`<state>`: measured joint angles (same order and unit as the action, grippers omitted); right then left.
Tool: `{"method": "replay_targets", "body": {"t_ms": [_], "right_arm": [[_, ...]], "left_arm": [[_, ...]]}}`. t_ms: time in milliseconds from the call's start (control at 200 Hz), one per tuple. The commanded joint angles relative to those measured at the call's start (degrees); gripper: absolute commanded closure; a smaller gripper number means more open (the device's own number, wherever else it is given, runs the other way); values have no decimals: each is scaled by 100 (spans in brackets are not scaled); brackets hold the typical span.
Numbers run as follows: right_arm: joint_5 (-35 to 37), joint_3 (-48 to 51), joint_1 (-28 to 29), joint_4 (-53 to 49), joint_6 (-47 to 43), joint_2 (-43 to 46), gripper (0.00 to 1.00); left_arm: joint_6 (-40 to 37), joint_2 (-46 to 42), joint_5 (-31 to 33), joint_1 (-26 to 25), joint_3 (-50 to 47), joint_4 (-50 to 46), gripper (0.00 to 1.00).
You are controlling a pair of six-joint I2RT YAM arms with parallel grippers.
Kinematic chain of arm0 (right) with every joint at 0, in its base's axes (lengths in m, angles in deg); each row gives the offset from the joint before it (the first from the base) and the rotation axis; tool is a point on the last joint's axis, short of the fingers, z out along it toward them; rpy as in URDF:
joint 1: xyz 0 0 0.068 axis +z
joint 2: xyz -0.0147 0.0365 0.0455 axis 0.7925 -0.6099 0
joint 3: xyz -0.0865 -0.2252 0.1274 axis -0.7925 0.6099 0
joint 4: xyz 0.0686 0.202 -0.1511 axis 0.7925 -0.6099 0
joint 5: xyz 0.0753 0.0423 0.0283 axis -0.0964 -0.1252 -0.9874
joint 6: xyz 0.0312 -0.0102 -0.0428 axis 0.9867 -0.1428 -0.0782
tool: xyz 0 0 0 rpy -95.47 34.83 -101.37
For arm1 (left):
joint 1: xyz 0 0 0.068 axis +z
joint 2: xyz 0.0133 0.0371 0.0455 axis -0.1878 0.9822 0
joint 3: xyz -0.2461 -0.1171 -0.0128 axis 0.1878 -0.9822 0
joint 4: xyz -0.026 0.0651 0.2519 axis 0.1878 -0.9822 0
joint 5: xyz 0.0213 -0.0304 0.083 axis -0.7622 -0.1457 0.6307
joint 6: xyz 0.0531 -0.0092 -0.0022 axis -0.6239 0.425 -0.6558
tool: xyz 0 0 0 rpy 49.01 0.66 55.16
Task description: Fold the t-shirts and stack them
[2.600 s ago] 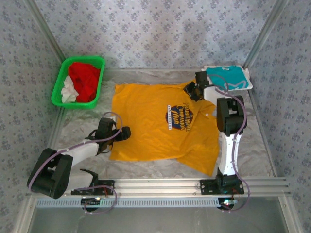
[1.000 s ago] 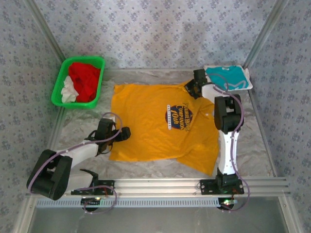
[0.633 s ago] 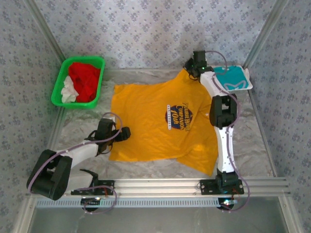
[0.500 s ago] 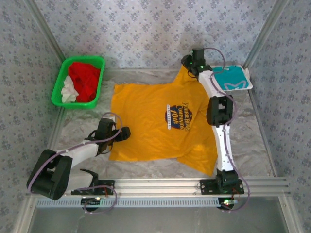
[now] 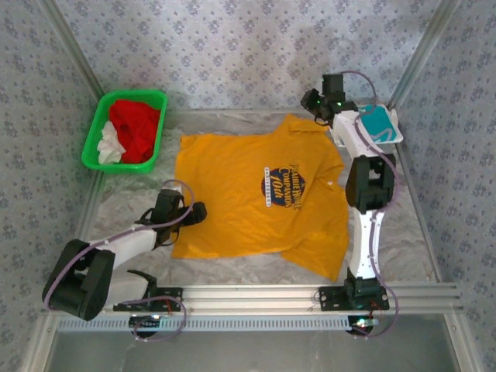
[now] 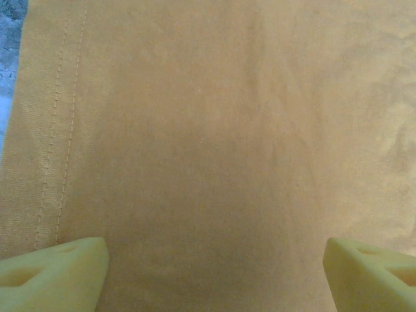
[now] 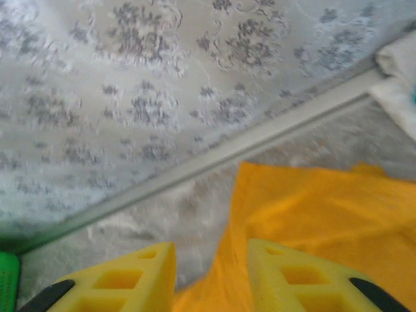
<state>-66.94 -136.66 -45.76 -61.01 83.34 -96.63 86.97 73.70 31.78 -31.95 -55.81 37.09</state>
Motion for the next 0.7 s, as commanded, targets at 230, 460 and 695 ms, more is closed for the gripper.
{"method": "replay_targets", "body": {"t_ms": [230, 460, 695], "right_arm": [[-152, -1151, -194, -947, 97, -1362, 92], [-118, -2210, -199, -936, 754, -2439, 89], [-116, -2935, -147, -259, 1519, -3296, 91]], "left_arm": [[517, -75, 291, 73, 160, -892, 13], [1164, -538, 224, 164, -258, -813, 13], [825, -492, 202, 344, -71, -979, 13]]}}
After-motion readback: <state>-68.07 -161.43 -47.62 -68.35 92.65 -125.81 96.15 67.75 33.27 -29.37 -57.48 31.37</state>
